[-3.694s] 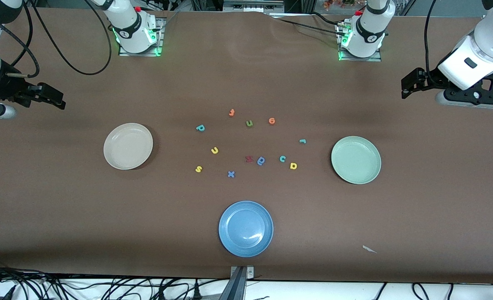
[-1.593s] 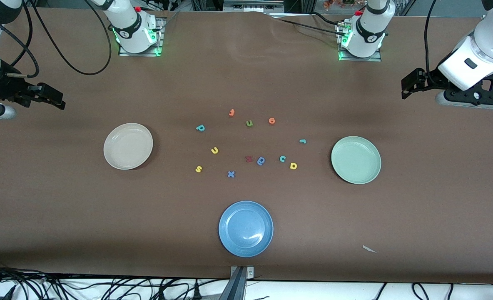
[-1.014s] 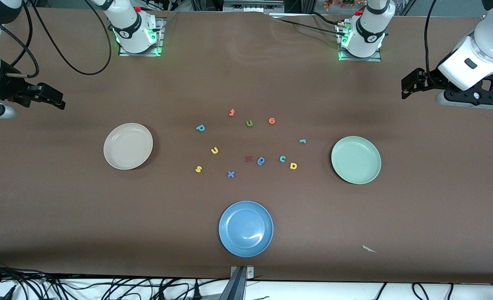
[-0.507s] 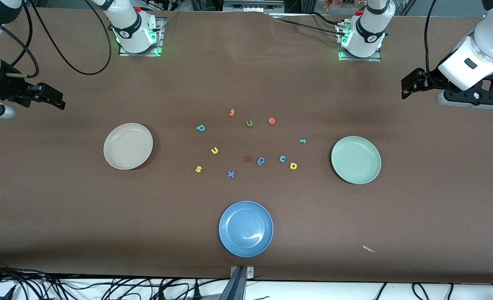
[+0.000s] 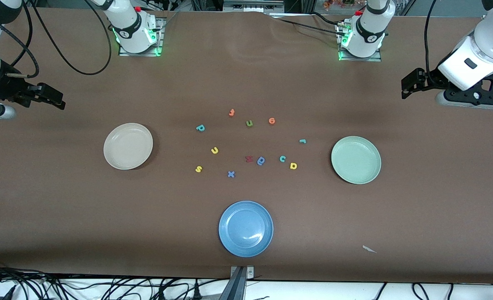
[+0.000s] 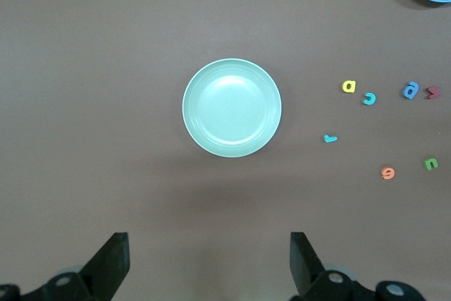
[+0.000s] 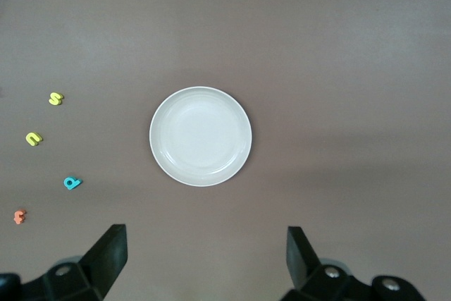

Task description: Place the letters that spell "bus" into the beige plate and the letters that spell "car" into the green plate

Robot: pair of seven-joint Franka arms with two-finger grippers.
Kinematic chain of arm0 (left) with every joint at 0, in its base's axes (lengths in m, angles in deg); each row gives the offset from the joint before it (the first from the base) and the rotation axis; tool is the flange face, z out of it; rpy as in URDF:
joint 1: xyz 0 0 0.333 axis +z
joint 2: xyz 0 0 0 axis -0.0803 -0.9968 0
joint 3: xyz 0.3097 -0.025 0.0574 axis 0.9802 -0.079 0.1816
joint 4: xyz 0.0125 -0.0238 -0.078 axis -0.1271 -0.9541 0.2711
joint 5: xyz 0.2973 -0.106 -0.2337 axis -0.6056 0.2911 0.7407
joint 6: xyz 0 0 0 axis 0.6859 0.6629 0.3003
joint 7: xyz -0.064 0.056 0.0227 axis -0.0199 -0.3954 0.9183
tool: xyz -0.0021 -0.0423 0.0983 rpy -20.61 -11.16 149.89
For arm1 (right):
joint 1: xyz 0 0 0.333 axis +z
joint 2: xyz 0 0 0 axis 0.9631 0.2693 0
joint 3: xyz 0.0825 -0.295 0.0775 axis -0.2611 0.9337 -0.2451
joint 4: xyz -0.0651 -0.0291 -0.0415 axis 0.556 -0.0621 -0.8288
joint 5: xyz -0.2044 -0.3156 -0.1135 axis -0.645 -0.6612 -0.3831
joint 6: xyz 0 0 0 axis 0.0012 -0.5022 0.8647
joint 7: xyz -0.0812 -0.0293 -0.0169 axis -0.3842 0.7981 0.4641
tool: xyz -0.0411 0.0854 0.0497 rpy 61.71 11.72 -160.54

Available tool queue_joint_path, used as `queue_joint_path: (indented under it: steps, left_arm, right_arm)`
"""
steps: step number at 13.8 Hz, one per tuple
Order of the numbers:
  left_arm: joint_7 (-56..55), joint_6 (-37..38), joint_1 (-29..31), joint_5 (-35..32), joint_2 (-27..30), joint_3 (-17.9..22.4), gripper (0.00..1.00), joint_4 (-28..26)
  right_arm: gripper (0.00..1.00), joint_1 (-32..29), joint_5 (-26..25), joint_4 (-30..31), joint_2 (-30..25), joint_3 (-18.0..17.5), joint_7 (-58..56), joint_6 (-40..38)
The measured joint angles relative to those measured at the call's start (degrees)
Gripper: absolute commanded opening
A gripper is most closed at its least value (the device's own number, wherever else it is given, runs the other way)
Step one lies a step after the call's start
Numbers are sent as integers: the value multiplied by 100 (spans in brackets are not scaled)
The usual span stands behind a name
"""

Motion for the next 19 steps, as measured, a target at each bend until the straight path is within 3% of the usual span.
queue_joint_path:
  steps: [19]
  left_arm:
    - [0,76,0,0,0,0,100,0]
  right_arm:
    - [100,0,0,-16,33,0,-4,86]
